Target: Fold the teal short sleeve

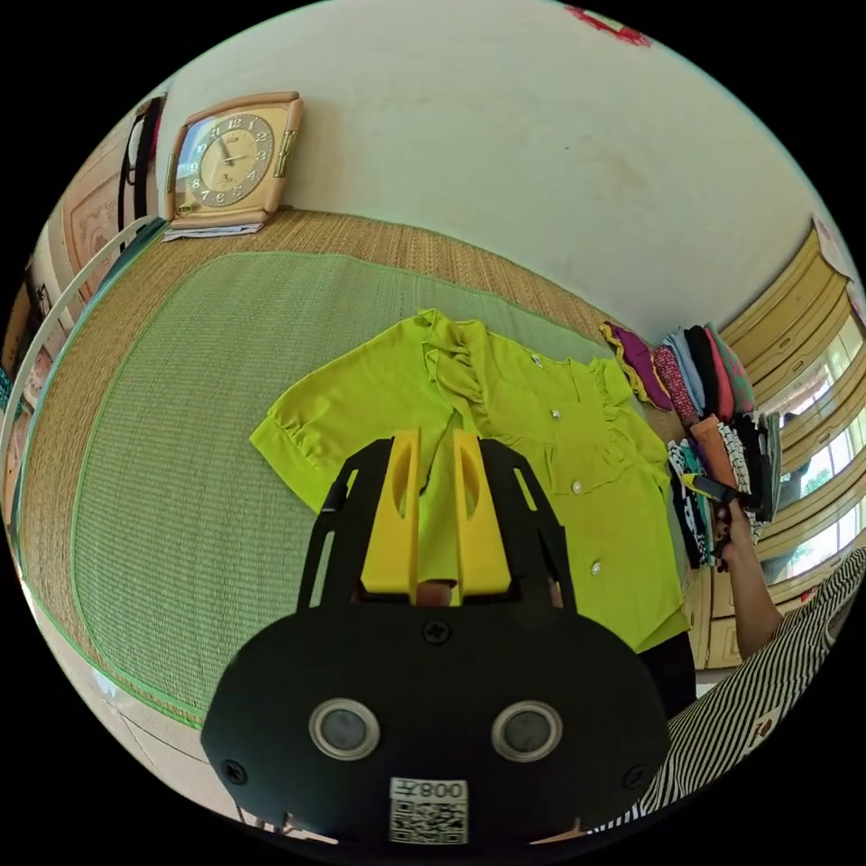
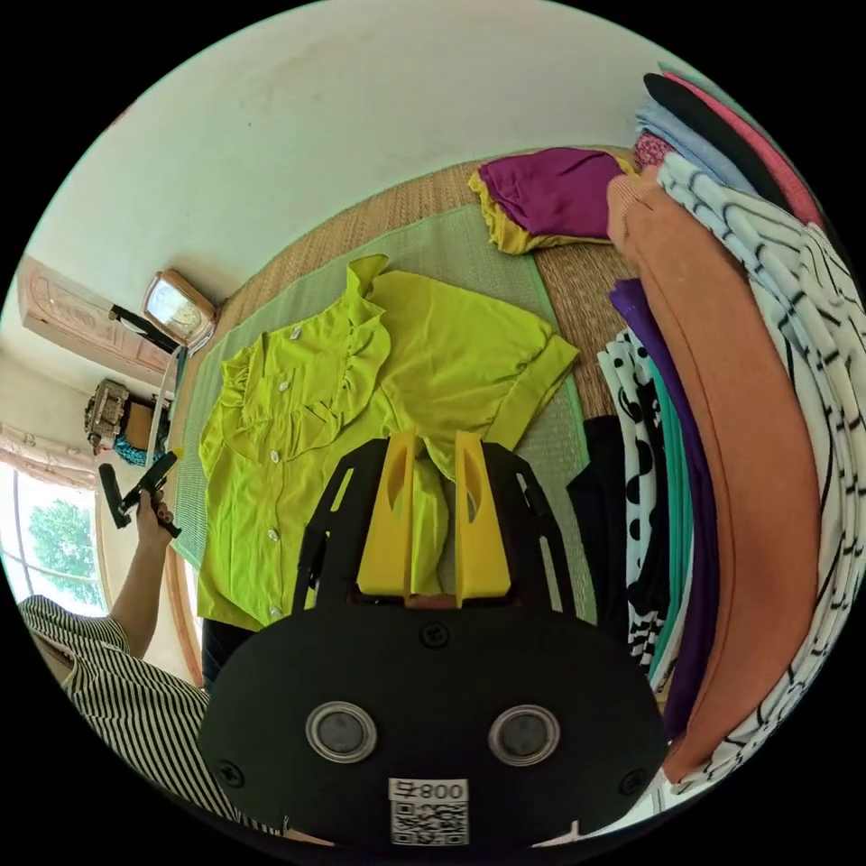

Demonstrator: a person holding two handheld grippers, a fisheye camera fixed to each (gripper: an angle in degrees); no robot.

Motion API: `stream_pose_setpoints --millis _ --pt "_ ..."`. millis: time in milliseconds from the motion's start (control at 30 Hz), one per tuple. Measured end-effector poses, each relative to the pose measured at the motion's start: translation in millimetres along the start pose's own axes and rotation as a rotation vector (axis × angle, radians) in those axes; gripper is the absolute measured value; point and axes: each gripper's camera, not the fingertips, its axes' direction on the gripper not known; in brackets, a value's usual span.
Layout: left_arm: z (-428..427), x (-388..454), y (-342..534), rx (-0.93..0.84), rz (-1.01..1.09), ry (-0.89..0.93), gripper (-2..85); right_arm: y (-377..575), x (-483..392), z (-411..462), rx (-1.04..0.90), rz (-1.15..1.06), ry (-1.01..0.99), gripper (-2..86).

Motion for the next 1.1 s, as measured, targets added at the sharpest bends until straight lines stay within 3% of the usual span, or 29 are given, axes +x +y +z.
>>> stream_pose_setpoints --millis 167,367,500,733,933,1100 --pt "49.9 24.2 -60.2 -0.028 0.095 0.127 6.4 -57.7 -57.7 19.9 0.044 -0.229 -0.09 4.2" --pt "103.6 42.8 -119.6 -0.067 0.151 0.117 6.5 -147.0 -108.5 90.4 -0.028 -0.39 -0.017 0.6" --pt "127.2 30.4 -143.6 -0.111 0.15 0.036 6.6 -175.1 -71.3 136.5 -0.12 -0.273 0.063 0.0" --pt "142.7 -6.9 -150.6 -0.151 0.117 0.092 7.2 -161.8 -18.2 119.6 0.005 -0.126 -0.141 2.0" --pt "139.2 -7.8 -172.5 -0.112 0.159 0.06 8.4 -173.0 -50.6 127.3 0.018 -0.257 0.12 8.0" --pt "161.0 -18.5 -176.8 -0.161 0.124 -0.028 3.6 -182.3 -56.0 152.6 -0.046 -0.275 0.176 1.2"
